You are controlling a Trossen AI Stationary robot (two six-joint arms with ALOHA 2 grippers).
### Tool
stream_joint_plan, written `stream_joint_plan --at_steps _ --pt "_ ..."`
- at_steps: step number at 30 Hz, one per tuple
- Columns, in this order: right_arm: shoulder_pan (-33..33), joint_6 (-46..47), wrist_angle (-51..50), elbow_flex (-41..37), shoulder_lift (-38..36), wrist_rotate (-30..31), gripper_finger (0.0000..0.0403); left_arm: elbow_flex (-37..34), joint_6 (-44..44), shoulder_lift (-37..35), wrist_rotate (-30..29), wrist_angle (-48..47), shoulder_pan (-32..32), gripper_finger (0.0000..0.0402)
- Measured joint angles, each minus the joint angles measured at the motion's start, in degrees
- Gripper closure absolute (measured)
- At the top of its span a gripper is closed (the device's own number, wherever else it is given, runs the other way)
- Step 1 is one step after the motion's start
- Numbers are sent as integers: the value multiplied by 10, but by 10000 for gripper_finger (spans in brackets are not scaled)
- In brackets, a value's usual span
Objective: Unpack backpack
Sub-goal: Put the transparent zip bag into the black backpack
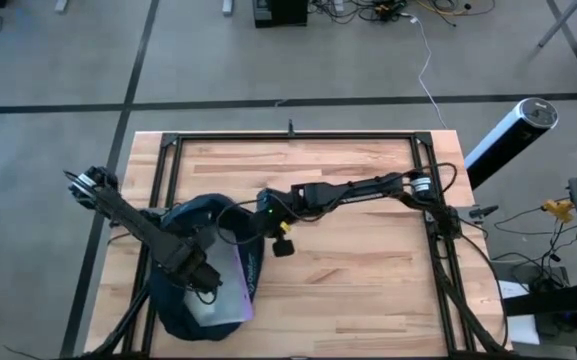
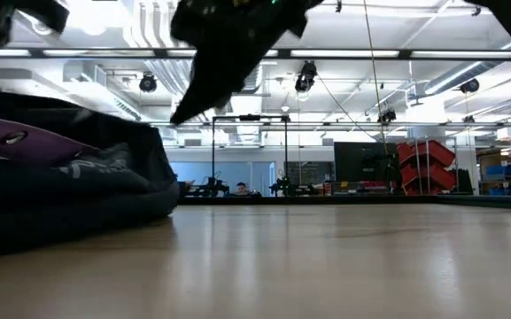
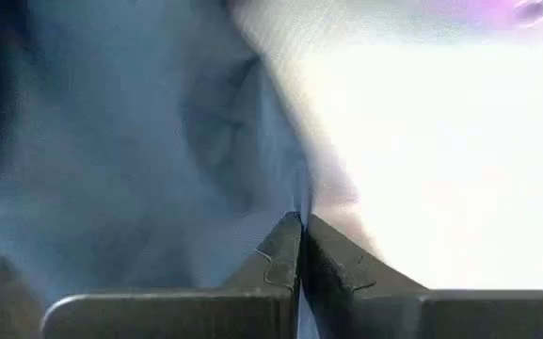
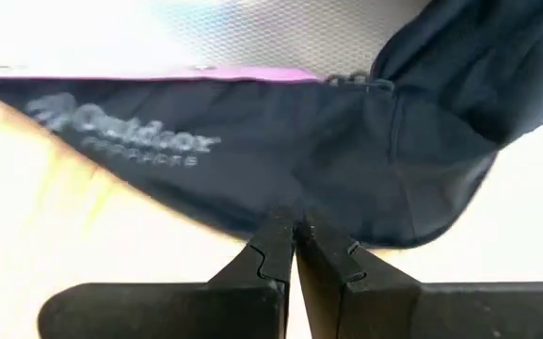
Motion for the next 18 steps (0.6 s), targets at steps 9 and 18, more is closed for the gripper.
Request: stream_joint_plan --at_steps 9,18 --pt "2 12 -22 -8 -65 -79 403 96 64 -121 -136 24 0 401" --pt "55 71 93 -93 -43 1 403 23 113 -188 -116 144 0 401"
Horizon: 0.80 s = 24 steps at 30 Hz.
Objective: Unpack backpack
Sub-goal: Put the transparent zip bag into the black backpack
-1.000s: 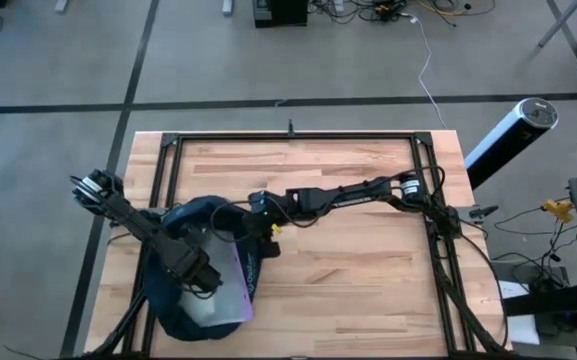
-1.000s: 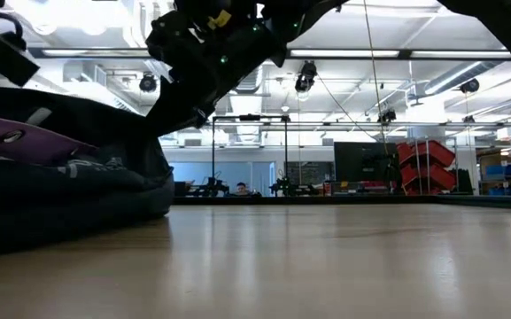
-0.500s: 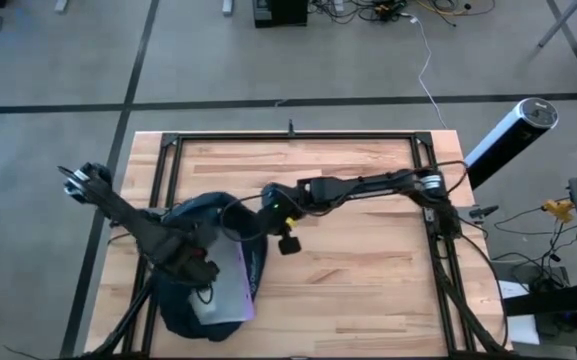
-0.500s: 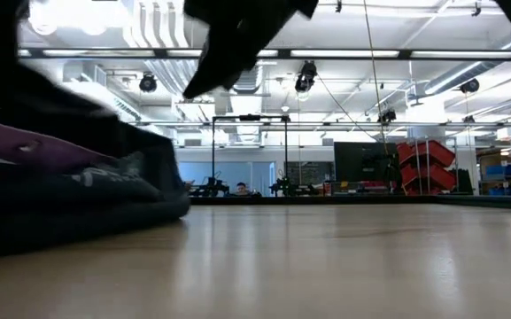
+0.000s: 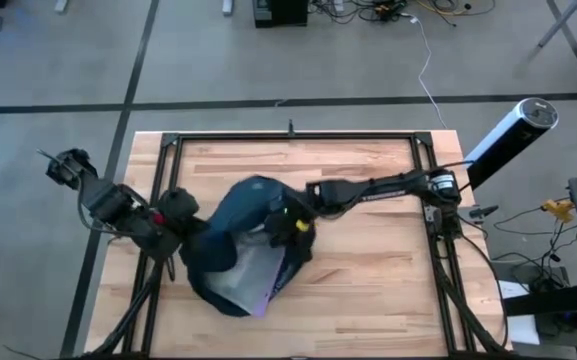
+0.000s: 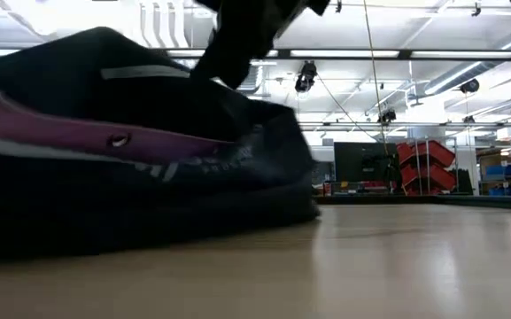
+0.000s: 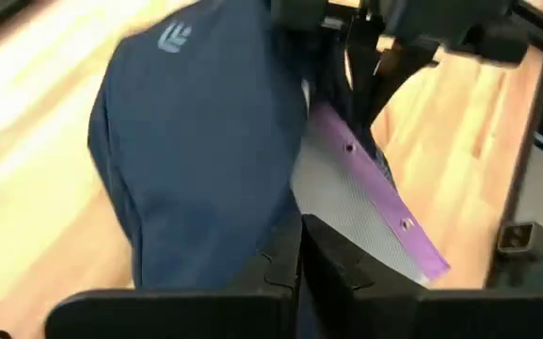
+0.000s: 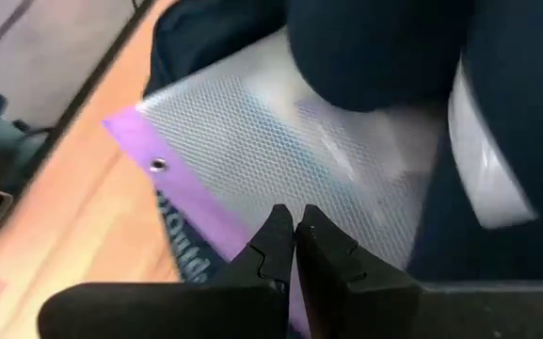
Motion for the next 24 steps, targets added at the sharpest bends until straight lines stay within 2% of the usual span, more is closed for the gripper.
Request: stream_joint_plan --at_steps 6,9,15,19,22,24 --pt "47 20 75 -40 4 244 403 -87 2 -19 44 100 0 401" --pt "52 26 78 -47 10 335 403 -122 25 -13 67 145 0 401" --pt "41 -92 126 -28 7 514 403 -135 31 16 49 91 -1 401" --pt "24 -145 157 14 -8 526 403 -134 46 28 41 92 -2 401" --pt "11 -134 146 35 -9 519 403 -134 61 39 41 122 -6 401" --pt "7 -118 126 43 -11 488 403 -133 75 53 41 149 -16 401"
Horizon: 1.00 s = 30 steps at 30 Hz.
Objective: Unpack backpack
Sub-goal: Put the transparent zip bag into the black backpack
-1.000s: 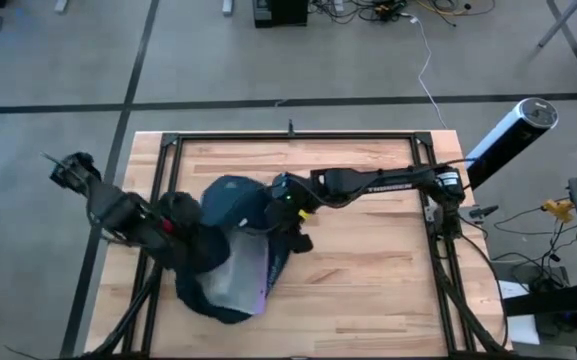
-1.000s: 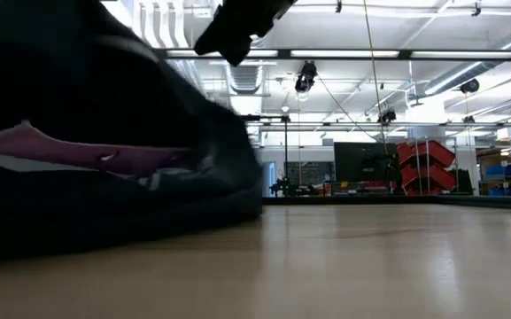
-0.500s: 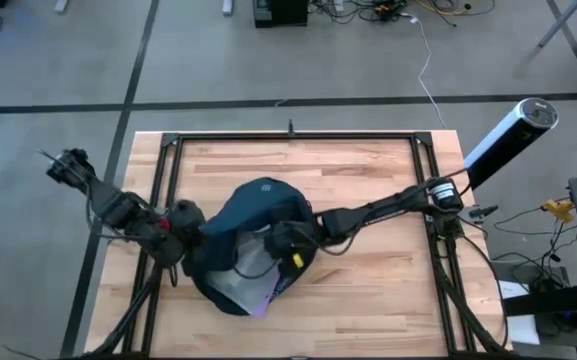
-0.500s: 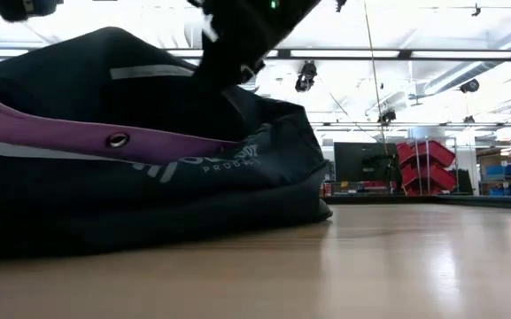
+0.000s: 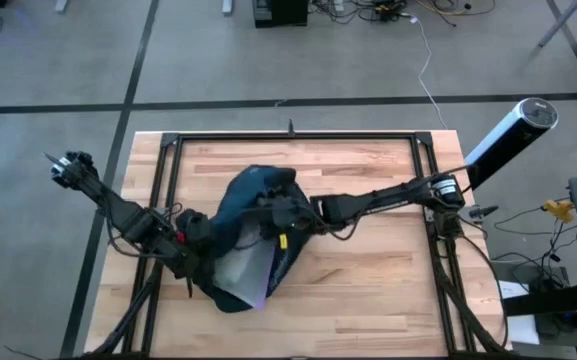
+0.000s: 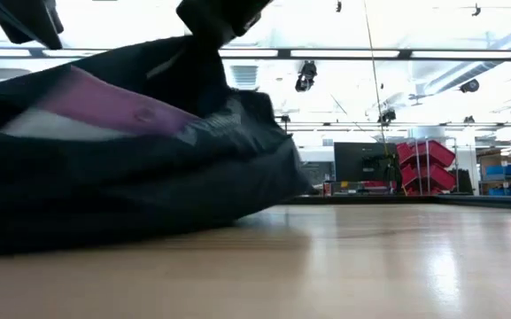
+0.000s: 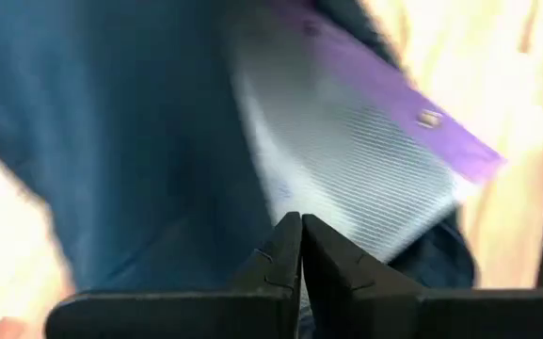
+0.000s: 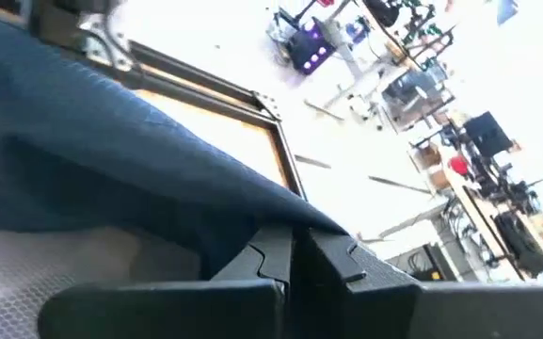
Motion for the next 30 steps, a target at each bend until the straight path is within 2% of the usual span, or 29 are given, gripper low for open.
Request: stream_joint_plan --at_steps 2,6,8,12,16,23,26,30 --pt "-2 26 -11 5 -6 -83 403 0 16 21 -10 10 -10 401" --pt "1 110 -26 0 -4 -301 403 0 24 76 -59 0 -19 401" --pt "6 140 -28 -9 7 -357 403 0 24 103 -75 -9 -19 401" --pt "18 179 -25 -30 47 -299 403 0 23 138 -79 -40 -18 401" --pt "25 220 1 -34 103 -254 403 17 10 141 -78 -88 -18 401" --pt "29 251 169 -34 205 -245 403 98 0 110 -90 -163 -20 402" --pt "36 248 208 -34 210 -264 403 129 0 106 -90 -182 -23 402" --pt "53 182 254 -34 173 -319 403 151 -1 105 -90 -220 -28 402"
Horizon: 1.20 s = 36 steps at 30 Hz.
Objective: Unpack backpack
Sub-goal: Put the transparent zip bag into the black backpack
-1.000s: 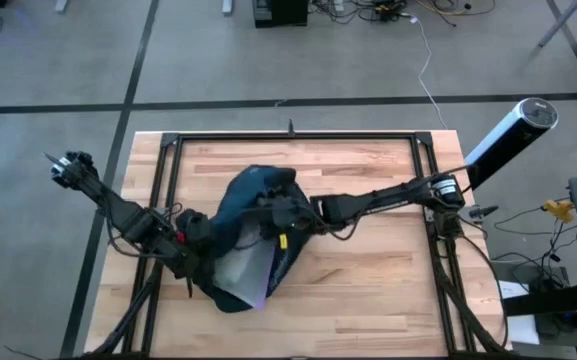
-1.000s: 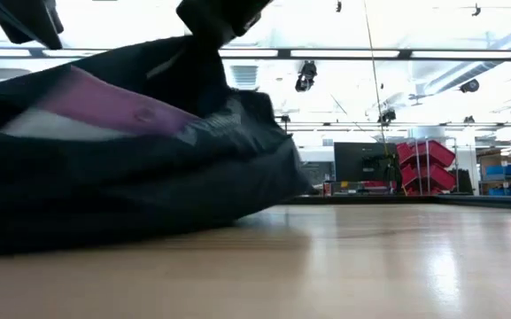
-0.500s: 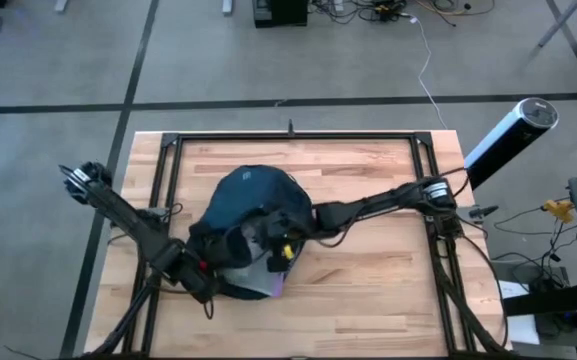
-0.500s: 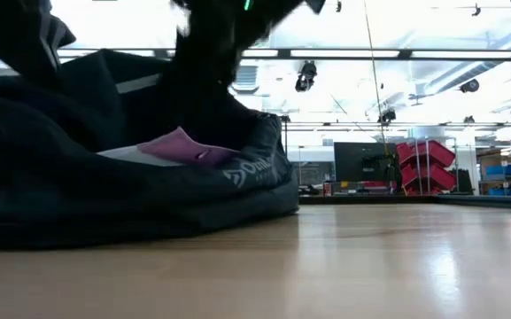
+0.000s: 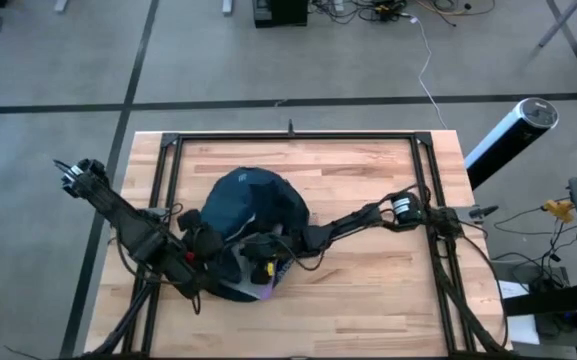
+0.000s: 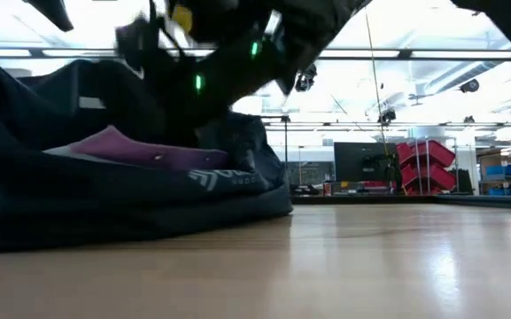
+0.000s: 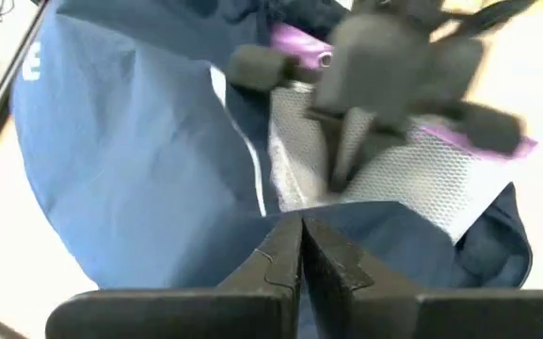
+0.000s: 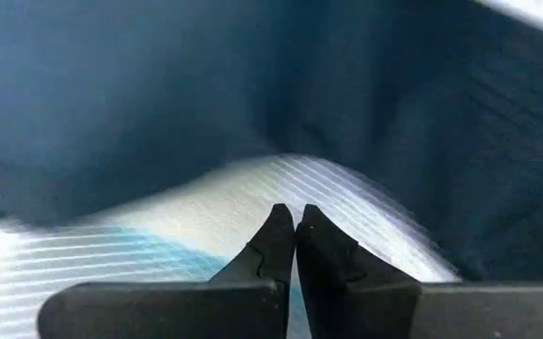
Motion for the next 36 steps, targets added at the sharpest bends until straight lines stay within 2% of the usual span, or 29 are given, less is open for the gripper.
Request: stream_joint_plan --at_steps 2,4,11,14,18,21,25,31,36 --pt "7 -24 2 3 -36 -21 403 1 -7 0 0 -18 -2 402" --pt "12 -48 -19 4 -76 -16 403 -4 -19 0 0 -26 -3 402" --pt "18 -121 -203 4 -223 98 403 -72 -55 1 1 4 -4 402" --pt "10 -115 -292 4 -274 135 403 -125 -62 1 8 78 -4 402" --pt "-7 -76 -398 3 -311 136 403 -210 -50 1 50 237 -4 402" --pt "-15 -50 -448 1 -318 136 403 -267 -59 4 102 324 -4 402" --pt "-16 -41 -462 -23 -303 132 403 -301 -104 11 169 329 -5 402" --pt "-14 -41 -420 -90 -250 8 403 -293 -108 9 163 303 -5 402" --pt "-2 -42 -336 -130 -177 -20 403 -298 -109 9 159 308 -6 402"
